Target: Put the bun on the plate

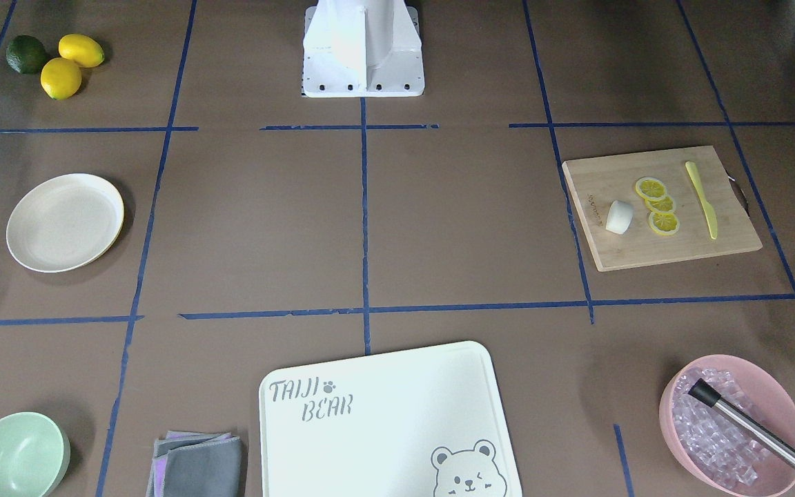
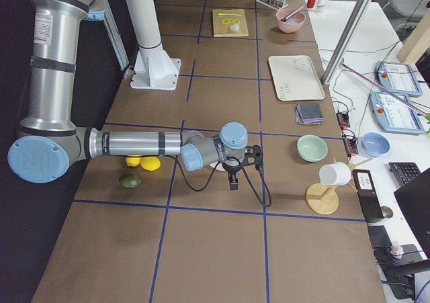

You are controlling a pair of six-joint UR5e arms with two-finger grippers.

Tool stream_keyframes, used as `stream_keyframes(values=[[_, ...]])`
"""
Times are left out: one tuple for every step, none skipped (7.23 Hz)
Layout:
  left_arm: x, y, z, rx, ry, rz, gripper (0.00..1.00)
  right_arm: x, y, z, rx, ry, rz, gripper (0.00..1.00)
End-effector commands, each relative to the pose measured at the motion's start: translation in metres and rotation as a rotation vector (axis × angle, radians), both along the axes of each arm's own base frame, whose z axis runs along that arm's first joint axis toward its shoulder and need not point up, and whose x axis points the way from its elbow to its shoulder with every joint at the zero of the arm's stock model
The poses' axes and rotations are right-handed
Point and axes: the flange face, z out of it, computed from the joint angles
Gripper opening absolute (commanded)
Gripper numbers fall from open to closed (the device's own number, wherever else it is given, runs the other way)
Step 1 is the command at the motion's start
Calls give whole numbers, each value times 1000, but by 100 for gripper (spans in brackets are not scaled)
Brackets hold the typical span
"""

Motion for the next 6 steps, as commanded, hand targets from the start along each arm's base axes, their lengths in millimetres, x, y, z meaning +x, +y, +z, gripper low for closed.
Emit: stream_keyframes(values=[[0, 0, 1, -1, -2, 0, 100, -55, 27, 16, -13, -109, 61, 99], [0, 0, 3, -3, 0, 0, 100, -82, 32, 26, -6, -126, 98, 99], [0, 0, 3, -6, 0, 0, 100, -100, 34, 23, -13, -122, 114, 98], [0, 0, 4, -6, 0, 0, 100, -104, 36, 24, -17, -120, 106, 91], [0, 0, 4, -6, 0, 0, 100, -110, 40, 28, -25, -114, 91, 74], [0, 0, 5, -8, 0, 0, 100, -110, 40, 29, -26, -114, 89, 33]])
